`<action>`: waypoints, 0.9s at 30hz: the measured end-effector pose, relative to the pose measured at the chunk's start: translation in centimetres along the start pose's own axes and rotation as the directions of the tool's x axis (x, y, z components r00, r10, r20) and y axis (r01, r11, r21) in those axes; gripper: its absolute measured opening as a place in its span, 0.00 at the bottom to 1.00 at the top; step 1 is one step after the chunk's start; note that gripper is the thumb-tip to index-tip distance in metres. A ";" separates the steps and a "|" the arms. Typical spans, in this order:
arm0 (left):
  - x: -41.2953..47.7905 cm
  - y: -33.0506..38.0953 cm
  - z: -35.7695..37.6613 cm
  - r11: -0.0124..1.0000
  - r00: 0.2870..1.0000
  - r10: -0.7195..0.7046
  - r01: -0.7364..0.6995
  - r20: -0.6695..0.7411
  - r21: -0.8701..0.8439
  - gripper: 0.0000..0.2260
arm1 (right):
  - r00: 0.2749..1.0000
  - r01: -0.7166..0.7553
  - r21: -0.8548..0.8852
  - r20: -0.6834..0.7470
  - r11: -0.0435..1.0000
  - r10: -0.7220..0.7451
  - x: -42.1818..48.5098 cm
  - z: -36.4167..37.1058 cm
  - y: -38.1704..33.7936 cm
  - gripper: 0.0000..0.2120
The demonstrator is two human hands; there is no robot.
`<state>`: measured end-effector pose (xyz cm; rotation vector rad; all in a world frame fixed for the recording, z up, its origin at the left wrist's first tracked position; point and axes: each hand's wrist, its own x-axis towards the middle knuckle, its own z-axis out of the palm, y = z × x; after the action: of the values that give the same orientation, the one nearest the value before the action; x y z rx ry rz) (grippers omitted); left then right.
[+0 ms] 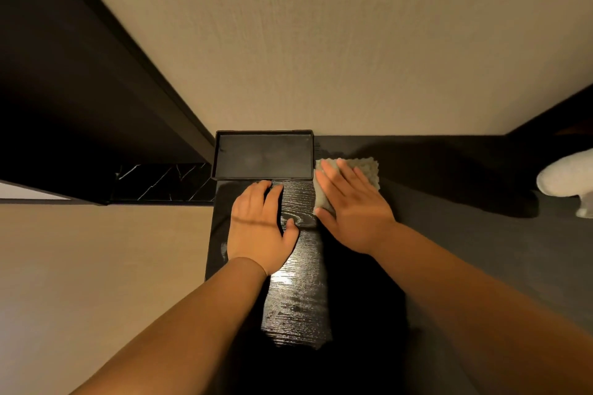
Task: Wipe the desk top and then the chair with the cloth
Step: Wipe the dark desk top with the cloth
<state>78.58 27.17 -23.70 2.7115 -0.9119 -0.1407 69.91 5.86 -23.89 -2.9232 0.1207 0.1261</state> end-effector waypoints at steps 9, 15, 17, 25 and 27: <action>-0.1 0.1 -0.1 1.000 1.000 -0.006 0.007 0.015 -0.013 0.31 | 0.991 -0.112 0.007 0.082 0.994 0.111 5.0 -1.0 0.2 0.38; -0.1 0.0 -0.2 1.000 1.000 -0.009 0.009 0.025 -0.013 0.31 | 0.994 -0.110 0.000 0.007 0.994 0.110 -0.6 0.1 0.0 0.36; -0.1 0.0 -0.2 1.000 0.999 -0.012 0.013 0.032 -0.011 0.32 | 0.992 -0.125 0.001 0.033 0.992 0.125 1.2 -0.3 0.9 0.37; 0.0 0.1 -0.3 0.998 0.994 -0.047 0.042 0.103 0.056 0.41 | 0.974 -0.226 0.006 -0.014 0.974 0.226 0.9 -0.1 0.3 0.35; 0.1 0.2 -0.4 0.997 0.994 -0.049 0.042 0.097 0.066 0.41 | 0.978 -0.207 -0.011 0.000 0.978 0.207 -2.0 0.0 -0.7 0.35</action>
<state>78.60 27.07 -23.25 2.8077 -0.8966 -0.2613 67.97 6.71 -23.60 -2.9138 0.4260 0.1618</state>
